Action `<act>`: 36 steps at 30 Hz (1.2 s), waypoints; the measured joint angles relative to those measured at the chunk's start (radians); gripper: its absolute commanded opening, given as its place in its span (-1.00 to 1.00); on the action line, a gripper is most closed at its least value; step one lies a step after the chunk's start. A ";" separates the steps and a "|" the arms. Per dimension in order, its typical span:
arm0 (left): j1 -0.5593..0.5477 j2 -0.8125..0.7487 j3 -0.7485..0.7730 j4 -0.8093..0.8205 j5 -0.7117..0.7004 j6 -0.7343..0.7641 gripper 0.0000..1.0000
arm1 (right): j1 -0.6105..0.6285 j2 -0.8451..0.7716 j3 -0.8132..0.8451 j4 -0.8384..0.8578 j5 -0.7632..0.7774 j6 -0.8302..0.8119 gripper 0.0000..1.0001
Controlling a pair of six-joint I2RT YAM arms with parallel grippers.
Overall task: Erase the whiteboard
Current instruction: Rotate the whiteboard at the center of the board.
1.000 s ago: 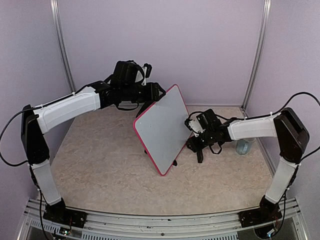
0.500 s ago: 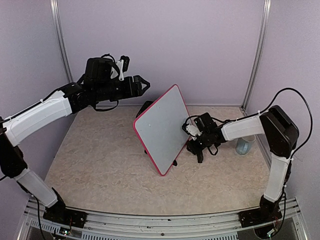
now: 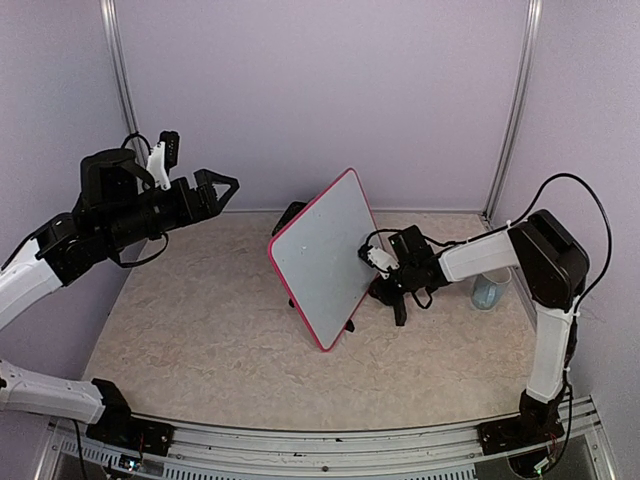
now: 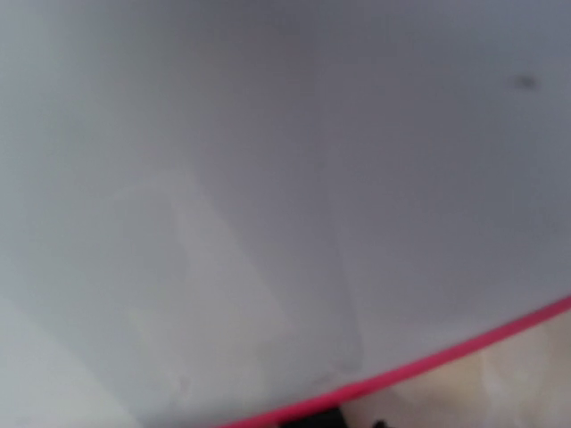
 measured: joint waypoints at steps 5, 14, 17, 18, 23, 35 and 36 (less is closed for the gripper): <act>0.000 -0.088 -0.054 -0.036 -0.032 -0.029 0.98 | -0.003 0.013 0.007 0.021 -0.010 -0.008 -0.59; 0.000 -0.138 -0.102 -0.071 -0.060 -0.057 0.97 | -0.010 -0.011 -0.092 0.164 -0.054 0.032 -0.98; 0.000 -0.138 -0.102 -0.070 -0.060 -0.061 0.97 | -0.005 -0.025 -0.120 0.189 -0.054 0.050 -1.00; 0.000 -0.138 -0.102 -0.070 -0.060 -0.062 0.97 | 0.000 -0.029 -0.129 0.197 -0.046 0.059 -1.00; 0.000 -0.142 -0.111 -0.070 -0.070 -0.071 0.98 | 0.055 -0.038 -0.149 0.216 0.046 0.143 -1.00; 0.000 -0.187 -0.122 -0.089 -0.167 -0.102 0.97 | 0.262 0.087 0.082 0.005 0.446 0.587 -1.00; 0.000 -0.189 -0.122 -0.094 -0.182 -0.103 0.97 | 0.280 0.106 0.114 -0.020 0.480 0.629 -1.00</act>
